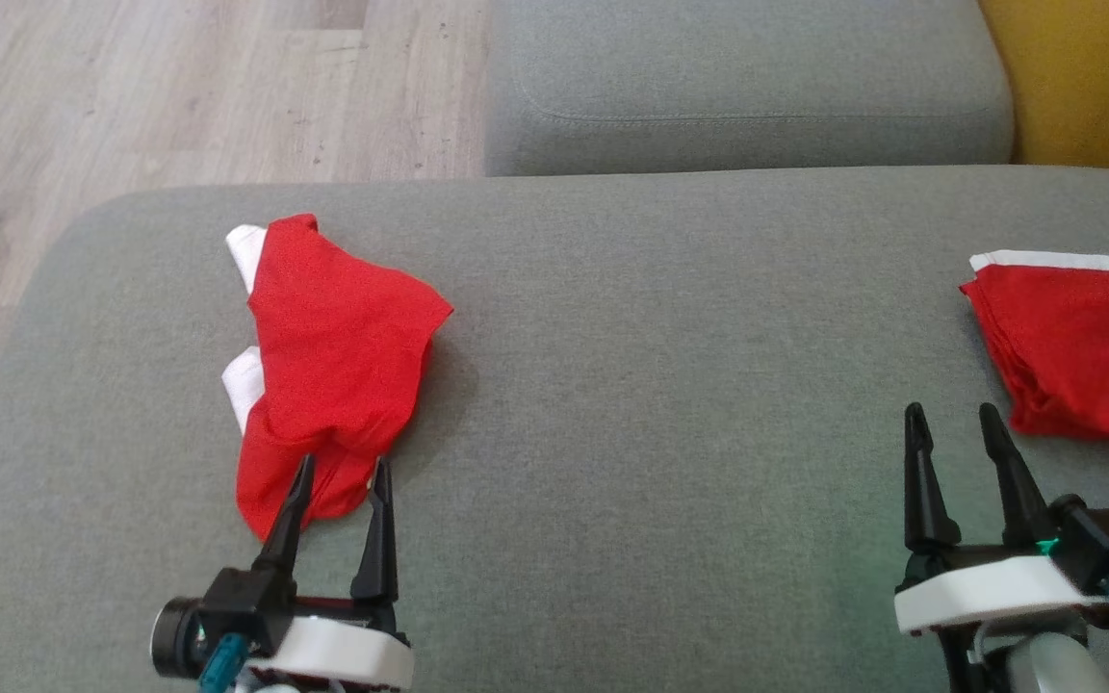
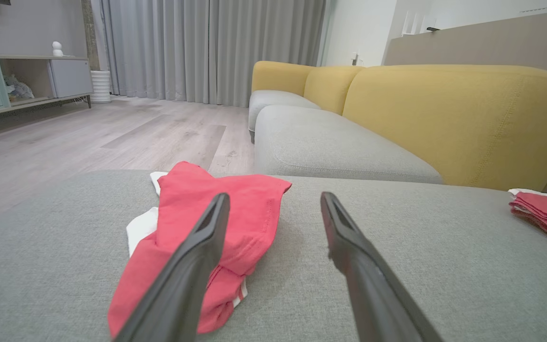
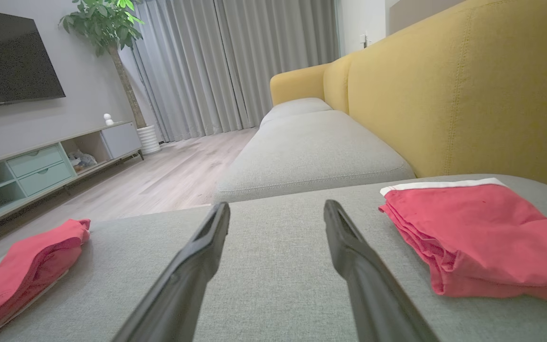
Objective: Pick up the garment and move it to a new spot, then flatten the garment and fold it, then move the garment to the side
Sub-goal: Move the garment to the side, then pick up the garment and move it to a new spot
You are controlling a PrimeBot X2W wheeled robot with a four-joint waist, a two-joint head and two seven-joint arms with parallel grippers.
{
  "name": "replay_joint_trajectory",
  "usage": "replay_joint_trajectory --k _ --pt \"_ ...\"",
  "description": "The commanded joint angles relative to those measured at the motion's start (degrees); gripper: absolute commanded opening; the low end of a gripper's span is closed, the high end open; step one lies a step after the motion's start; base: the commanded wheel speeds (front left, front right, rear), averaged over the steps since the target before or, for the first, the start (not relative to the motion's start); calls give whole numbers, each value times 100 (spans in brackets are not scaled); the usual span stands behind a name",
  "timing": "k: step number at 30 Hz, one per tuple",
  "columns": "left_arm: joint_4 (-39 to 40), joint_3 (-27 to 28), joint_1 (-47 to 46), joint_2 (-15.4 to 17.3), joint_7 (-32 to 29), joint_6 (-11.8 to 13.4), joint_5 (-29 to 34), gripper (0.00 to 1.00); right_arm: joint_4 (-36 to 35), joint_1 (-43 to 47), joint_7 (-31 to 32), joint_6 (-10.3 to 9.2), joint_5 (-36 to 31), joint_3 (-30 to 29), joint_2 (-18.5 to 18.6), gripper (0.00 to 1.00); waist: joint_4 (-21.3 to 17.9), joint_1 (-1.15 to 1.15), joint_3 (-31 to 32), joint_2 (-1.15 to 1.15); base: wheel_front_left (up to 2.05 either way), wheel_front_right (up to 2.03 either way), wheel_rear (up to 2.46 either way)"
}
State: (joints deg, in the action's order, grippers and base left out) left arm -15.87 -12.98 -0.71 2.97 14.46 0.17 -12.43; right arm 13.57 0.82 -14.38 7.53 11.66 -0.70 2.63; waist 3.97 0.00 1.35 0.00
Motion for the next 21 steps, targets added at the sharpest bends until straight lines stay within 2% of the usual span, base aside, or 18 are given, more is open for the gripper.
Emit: replay_joint_trajectory --k 1,8,21 --pt "196 199 -232 -8 54 8 51 100 -233 -89 -62 -4 -8 154 25 100 50 0 7 0 0 0 0" --pt "137 238 -227 -9 54 11 110 100 -236 -38 -62 -4 77 364 25 100 347 0 86 0 0 0 0" --pt "88 362 -98 24 54 -61 272 100 -188 171 -62 -4 228 1009 25 100 1458 0 345 0 0 0 0"
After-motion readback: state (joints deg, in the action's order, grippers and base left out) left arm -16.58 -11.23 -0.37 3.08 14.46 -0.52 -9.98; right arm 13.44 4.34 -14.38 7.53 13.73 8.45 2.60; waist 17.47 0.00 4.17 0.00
